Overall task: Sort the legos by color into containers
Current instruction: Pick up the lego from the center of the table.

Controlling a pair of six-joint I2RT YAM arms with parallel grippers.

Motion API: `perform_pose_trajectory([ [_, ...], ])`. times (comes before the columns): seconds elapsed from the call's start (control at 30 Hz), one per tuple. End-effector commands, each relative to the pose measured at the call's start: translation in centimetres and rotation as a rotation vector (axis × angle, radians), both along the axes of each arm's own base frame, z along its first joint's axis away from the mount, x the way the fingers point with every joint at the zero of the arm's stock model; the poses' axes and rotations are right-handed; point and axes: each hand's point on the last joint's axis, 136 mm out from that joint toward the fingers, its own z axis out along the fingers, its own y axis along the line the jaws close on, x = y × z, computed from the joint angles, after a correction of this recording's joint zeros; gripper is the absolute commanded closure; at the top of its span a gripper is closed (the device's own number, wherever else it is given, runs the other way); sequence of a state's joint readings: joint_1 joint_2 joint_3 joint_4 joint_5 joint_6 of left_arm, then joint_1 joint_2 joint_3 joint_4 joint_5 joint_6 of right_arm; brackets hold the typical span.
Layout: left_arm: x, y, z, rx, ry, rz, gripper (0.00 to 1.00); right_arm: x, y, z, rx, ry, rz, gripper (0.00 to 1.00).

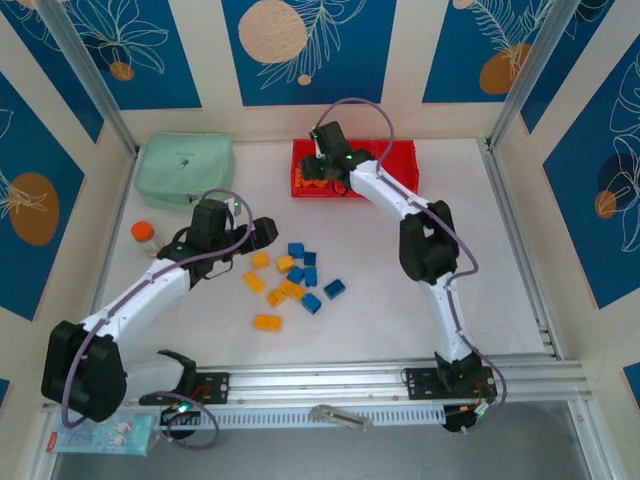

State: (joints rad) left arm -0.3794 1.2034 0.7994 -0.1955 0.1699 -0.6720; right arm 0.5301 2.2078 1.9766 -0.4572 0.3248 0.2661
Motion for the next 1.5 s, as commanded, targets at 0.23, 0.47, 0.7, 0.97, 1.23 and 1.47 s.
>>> perform_pose_trajectory([
  [0.23,-3.8,-0.6,1.4,-0.060,-0.007,-0.080,0.01,-14.7,-3.3,-0.7,0.030,0.234,0.014,0.32],
  [0.47,-6.8,-2.2,0.0,-0.086,0.021,-0.118,0.01,-24.3,-5.5,-6.1,-0.107,0.449,-0.024,0.27],
  [0.7,-7.9,-3.6,-1.3,-0.103,0.034,-0.124,0.01,-29.7,-5.7,-9.3,-0.130,0.548,-0.155,0.22],
  [0.97,-8.4,-3.3,-0.9,-0.081,0.020,-0.125,0.01,-29.9,-3.8,-11.3,-0.180,0.522,-0.137,0.20],
  [1.23,-8.3,-2.9,-1.1,-0.067,0.006,-0.108,0.01,-29.2,-3.8,-12.7,-0.244,0.507,-0.106,0.26],
  [1.47,-8.1,-3.2,-1.4,-0.062,0.019,-0.119,0.01,-28.0,-4.5,-13.4,-0.278,0.497,-0.108,0.36],
])
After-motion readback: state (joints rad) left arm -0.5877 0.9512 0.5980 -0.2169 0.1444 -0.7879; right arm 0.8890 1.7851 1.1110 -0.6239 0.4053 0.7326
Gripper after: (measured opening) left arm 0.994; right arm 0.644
